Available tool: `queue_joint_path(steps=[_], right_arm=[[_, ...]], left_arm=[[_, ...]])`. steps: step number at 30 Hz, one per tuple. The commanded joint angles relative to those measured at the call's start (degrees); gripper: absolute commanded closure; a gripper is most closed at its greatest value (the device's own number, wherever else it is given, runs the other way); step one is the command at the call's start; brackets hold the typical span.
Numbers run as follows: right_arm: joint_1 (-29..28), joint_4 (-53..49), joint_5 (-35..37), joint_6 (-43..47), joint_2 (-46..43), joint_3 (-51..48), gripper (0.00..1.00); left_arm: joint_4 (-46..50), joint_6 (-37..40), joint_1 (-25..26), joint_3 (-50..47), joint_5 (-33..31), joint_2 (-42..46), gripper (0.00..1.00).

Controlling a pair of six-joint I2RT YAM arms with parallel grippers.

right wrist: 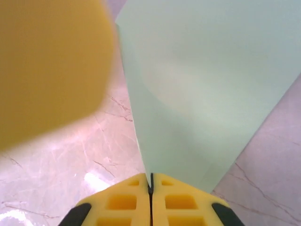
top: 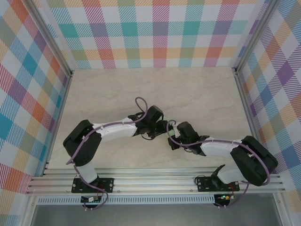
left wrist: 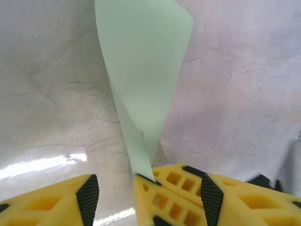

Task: Fold a paper plane with a square sheet of paper (pick it up from the middle)
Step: Fold the wing for the fifth time at the center of the table.

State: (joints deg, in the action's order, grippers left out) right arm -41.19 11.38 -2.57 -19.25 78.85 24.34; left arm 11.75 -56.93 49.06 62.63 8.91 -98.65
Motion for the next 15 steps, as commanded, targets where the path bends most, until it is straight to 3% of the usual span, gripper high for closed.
queue_joint_path(steps=[1,7,15], right_arm=[[1.0,1.9,-5.2,-3.8,1.8,1.4,0.95],[3.9,3.9,-11.0,-8.0,1.9,0.8,0.95],[7.2,5.0,-11.5,-12.8,-2.2,-3.0,0.93]], left_arm=[[-0.5,1.2,-0.5,-1.9,-3.5,5.0,0.37],[-4.4,1.4,-0.6,-4.9,-3.6,6.3,0.39],[-8.2,1.5,-0.5,-5.3,-2.1,4.4,0.53]])
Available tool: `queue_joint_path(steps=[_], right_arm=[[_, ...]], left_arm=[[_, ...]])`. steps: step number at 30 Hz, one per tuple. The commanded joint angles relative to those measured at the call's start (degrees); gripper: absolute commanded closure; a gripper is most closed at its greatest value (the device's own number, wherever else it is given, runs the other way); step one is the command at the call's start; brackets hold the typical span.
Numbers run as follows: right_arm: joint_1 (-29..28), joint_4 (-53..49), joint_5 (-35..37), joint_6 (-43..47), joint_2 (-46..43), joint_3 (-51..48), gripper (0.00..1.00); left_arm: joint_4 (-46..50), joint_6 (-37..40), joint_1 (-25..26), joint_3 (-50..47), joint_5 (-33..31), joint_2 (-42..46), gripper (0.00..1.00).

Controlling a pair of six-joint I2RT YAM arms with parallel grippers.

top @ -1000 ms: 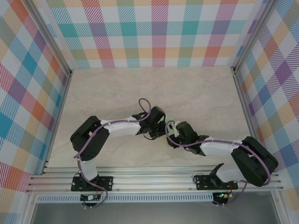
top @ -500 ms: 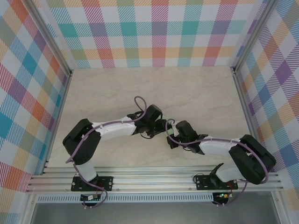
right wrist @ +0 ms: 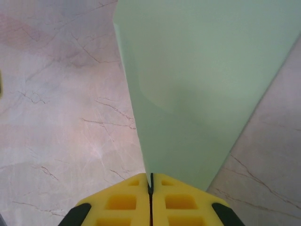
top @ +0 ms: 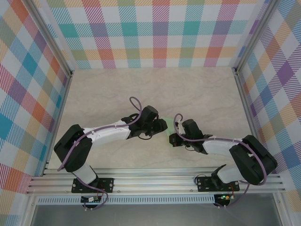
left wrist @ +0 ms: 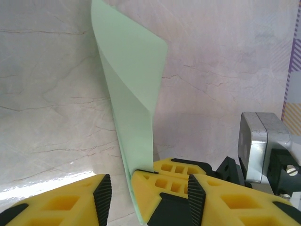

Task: Fold a paper plane with a square sheet of paper (pick it up from the middle)
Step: Fold the wing for the fifth time at the center of the table.

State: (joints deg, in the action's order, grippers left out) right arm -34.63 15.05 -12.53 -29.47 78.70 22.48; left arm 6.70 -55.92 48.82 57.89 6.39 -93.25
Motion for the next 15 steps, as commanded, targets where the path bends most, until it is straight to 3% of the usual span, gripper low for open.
queue_joint_path(steps=[1,5,15], right_arm=[[0.8,0.9,-1.5,-2.9,-2.3,-1.3,0.93],[1.2,0.8,0.1,-5.8,-2.2,-2.5,0.92],[1.5,1.4,1.6,-9.4,-0.5,-3.2,0.90]], left_arm=[[-3.5,0.3,-0.3,-0.4,0.8,-1.6,0.54],[-4.7,0.2,-0.2,0.8,2.1,-3.9,0.59],[-8.0,1.5,-0.3,4.4,5.6,-10.4,0.60]])
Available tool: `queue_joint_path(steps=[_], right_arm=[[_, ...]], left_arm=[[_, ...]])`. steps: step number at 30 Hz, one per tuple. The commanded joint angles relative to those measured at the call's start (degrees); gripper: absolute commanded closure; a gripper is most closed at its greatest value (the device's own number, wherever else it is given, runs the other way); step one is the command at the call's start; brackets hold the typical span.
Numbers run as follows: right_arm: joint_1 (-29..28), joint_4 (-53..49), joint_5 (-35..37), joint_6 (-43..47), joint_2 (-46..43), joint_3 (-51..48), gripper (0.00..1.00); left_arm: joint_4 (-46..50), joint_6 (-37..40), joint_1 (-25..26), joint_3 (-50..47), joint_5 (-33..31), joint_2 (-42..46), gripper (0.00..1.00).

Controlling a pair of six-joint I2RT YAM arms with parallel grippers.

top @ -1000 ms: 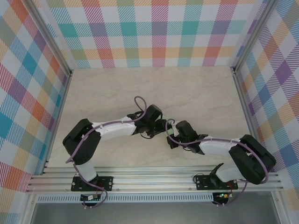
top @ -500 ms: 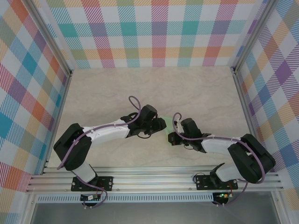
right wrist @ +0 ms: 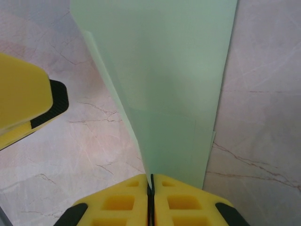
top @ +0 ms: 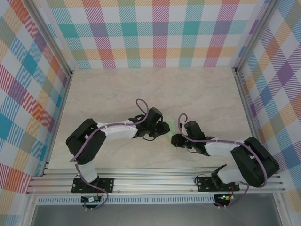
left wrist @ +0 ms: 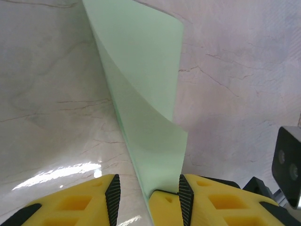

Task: Fold a paper plane with a square sheet of paper (pick it up from the middle)
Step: Fold the wing for the fifth time at the center of the table.

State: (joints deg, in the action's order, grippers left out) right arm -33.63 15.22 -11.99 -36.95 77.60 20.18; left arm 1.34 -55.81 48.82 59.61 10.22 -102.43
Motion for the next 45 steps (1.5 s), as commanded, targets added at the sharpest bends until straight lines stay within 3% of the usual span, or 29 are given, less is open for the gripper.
queue_joint_path(steps=[1,10,19,25,33,37,45], right_arm=[[0.6,1.6,1.1,-2.6,0.5,-1.3,0.90],[0.9,0.6,1.4,-3.5,-0.1,-1.5,0.88],[1.0,-9.1,0.0,-0.7,-2.9,3.7,0.71],[1.3,-14.4,0.7,1.9,-1.0,7.3,0.70],[2.2,-16.4,-0.2,2.5,1.0,9.4,0.85],[4.3,-15.2,-4.0,1.1,2.0,8.9,0.92],[8.4,-8.5,-11.6,-2.8,2.4,6.4,0.92]], left_arm=[[-2.7,1.5,-0.2,3.1,1.7,-1.8,0.60],[-3.0,2.5,-0.4,6.9,3.5,-6.5,0.60],[-3.0,2.5,-0.4,8.2,4.0,-8.5,0.61],[-3.0,2.7,-0.3,8.5,4.4,-8.8,0.61],[-2.6,3.0,-0.4,9.0,4.4,-8.8,0.61],[-2.4,3.1,-0.4,9.0,4.5,-8.8,0.60],[-4.0,3.9,-0.4,7.5,4.8,-5.8,0.49]])
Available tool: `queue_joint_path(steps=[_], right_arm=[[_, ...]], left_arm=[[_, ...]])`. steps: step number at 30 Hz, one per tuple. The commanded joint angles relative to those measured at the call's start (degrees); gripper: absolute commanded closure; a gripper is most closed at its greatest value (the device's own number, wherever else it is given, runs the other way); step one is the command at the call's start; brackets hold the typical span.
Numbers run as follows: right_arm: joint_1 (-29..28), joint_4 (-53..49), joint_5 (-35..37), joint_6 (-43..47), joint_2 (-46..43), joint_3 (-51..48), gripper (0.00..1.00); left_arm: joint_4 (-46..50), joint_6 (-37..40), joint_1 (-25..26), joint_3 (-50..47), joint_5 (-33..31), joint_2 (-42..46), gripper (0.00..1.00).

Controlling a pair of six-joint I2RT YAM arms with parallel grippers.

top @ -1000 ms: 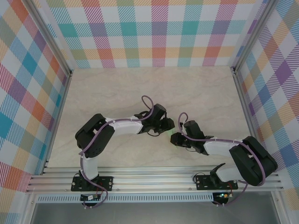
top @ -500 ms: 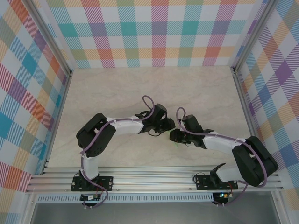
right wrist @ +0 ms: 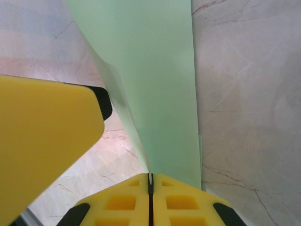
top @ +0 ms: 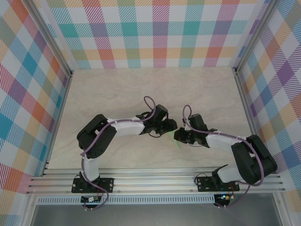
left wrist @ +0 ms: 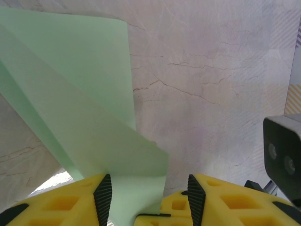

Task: Fold a paper plane with a square sheet of paper (pick it up from the middle)
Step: Fold the wing for the fifth time at the center of the table.

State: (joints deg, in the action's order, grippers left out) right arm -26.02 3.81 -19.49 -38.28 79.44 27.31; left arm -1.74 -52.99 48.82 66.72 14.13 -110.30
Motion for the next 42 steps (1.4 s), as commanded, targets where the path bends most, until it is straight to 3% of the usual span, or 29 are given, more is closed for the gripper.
queue_joint_path(steps=[1,22,31,42], right_arm=[[1.1,3.0,-4.5,-1.6,0.5,-0.8,0.92],[4.0,3.2,-7.5,-1.9,3.9,-0.3,0.88],[4.0,-6.5,-4.3,2.9,0.5,1.5,0.72],[3.9,-14.0,-7.0,7.0,-2.2,3.0,0.72]], left_arm=[[-1.2,1.1,-0.4,0.2,1.0,2.4,0.48],[-3.1,1.2,-0.5,2.6,1.1,-3.7,0.46],[-1.7,2.1,-1.0,4.3,0.2,-5.3,0.47],[-1.2,2.1,-1.0,4.9,0.9,-6.1,0.47]])
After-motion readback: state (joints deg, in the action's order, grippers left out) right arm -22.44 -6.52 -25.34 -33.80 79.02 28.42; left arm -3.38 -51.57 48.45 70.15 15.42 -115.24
